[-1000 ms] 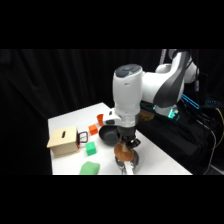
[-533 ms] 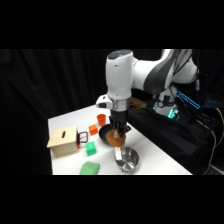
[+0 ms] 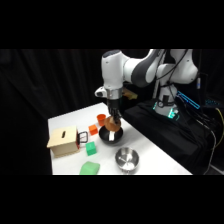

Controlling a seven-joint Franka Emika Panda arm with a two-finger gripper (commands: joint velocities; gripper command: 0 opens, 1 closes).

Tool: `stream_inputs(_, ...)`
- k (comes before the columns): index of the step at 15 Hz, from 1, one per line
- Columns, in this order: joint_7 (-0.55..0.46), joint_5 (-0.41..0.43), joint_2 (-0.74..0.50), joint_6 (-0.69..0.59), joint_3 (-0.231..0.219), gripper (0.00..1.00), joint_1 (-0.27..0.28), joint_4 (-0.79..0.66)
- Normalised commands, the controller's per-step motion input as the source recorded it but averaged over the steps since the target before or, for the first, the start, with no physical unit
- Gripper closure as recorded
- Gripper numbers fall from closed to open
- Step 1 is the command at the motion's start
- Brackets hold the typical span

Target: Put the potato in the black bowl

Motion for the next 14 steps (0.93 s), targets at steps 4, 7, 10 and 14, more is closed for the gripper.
stream_inputs(4,-0.30,0.131,0.14,0.50,-0.048,0.96,-0.127,-0.13)
stream_inputs(7,-0.34,0.224,0.31,0.53,0.010,0.62,-0.089,-0.01)
stream_inputs(10,-0.22,0.136,0.05,0.25,0.040,0.38,-0.063,-0.08)
stream_inputs(14,-0.08,-0.009,-0.32,-0.03,0.020,0.07,0.007,-0.19)
